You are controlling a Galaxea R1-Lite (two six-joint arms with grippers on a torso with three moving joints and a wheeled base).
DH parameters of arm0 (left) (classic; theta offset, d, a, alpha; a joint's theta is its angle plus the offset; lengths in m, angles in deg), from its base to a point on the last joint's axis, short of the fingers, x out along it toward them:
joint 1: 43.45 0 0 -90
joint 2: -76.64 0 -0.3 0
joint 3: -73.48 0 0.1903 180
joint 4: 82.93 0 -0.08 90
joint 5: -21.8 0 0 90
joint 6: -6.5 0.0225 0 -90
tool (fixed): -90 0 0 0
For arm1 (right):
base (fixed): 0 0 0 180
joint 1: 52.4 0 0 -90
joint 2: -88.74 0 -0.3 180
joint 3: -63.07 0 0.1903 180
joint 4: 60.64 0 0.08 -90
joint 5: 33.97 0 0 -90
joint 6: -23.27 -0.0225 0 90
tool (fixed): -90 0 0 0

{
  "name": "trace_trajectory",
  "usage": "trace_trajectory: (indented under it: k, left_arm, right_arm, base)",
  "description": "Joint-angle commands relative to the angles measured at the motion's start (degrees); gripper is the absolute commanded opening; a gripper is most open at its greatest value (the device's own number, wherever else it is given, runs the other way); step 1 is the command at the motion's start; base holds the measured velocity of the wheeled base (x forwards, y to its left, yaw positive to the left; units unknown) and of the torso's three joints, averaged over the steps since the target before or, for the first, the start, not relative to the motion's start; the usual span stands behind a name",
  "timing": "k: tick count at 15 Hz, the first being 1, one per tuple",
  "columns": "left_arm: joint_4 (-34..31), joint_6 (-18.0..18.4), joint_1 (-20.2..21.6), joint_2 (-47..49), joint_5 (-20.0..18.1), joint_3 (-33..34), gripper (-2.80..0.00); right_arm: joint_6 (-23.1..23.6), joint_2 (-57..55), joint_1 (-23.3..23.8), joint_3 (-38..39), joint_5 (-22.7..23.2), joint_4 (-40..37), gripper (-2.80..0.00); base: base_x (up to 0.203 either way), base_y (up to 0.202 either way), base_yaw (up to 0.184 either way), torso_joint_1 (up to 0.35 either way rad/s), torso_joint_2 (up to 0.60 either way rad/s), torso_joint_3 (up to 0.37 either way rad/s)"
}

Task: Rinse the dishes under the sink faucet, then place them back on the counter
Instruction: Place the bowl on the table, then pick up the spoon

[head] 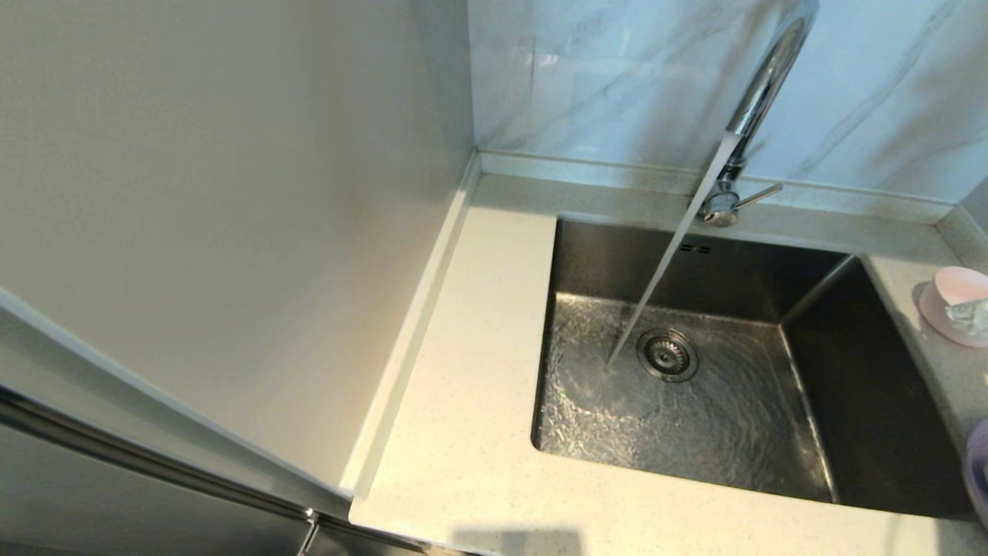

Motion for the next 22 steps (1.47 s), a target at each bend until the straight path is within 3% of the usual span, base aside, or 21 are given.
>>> trace_trajectory:
  k: [1, 3, 5, 7, 8, 10, 13, 15, 18, 22]
  left_arm:
    - [0.0, 0.0, 0.0, 0.0, 0.0, 0.0, -2.8]
    - [0.0, 0.0, 0.0, 0.0, 0.0, 0.0, -2.8]
    - [0.0, 0.0, 0.0, 0.0, 0.0, 0.0, -2.8]
    - [0.0, 0.0, 0.0, 0.0, 0.0, 0.0, -2.8]
    - [0.0, 0.0, 0.0, 0.0, -0.1, 0.0, -2.8]
    - [0.0, 0.0, 0.0, 0.0, 0.0, 0.0, -2.8]
    - [0.0, 0.0, 0.0, 0.0, 0.0, 0.0, -2.8]
    - [0.0, 0.0, 0.0, 0.0, 0.0, 0.0, -2.8]
    - [0.0, 0.0, 0.0, 0.0, 0.0, 0.0, -2.8]
    - [0.0, 0.0, 0.0, 0.0, 0.0, 0.0, -2.8]
  right_arm:
    - [-3.9, 6.2, -0.4, 2.3, -1.5, -5.1, 0.0]
    - [-9.7, 6.8, -2.3, -4.8, -4.9, -22.9, 0.0]
    - [-19.1, 6.6, -5.7, -15.1, -8.2, -42.7, 0.0]
    - [-30.6, 6.4, -10.1, -18.6, -14.8, -48.9, 0.0]
    - [-33.6, 6.4, -11.4, -19.0, -17.6, -49.6, 0.0]
    - [-34.8, 6.4, -11.6, -20.2, -20.3, -48.4, 0.0]
    - [-37.3, 6.7, -11.8, -21.3, -22.2, -39.5, 0.0]
    - [-36.7, 7.9, -12.5, -11.2, -23.9, -36.1, 0.0]
    - [-35.4, 9.0, -12.6, -4.0, -28.1, -14.2, 0.0]
    - [-33.2, 10.0, -10.7, 6.4, -31.5, -12.5, 0.0]
  base:
    - [0.0, 0.0, 0.0, 0.0, 0.0, 0.0]
    - [0.0, 0.0, 0.0, 0.0, 0.0, 0.0]
    - [0.0, 0.0, 0.0, 0.0, 0.0, 0.0]
    - [0.0, 0.0, 0.0, 0.0, 0.0, 0.0]
    - [0.0, 0.0, 0.0, 0.0, 0.0, 0.0]
    - [0.0, 0.0, 0.0, 0.0, 0.0, 0.0]
    - [0.0, 0.0, 0.0, 0.0, 0.0, 0.0]
    - [0.0, 0.0, 0.0, 0.0, 0.0, 0.0]
    - [0.0, 0.0, 0.0, 0.0, 0.0, 0.0]
    - [0.0, 0.0, 0.0, 0.0, 0.0, 0.0]
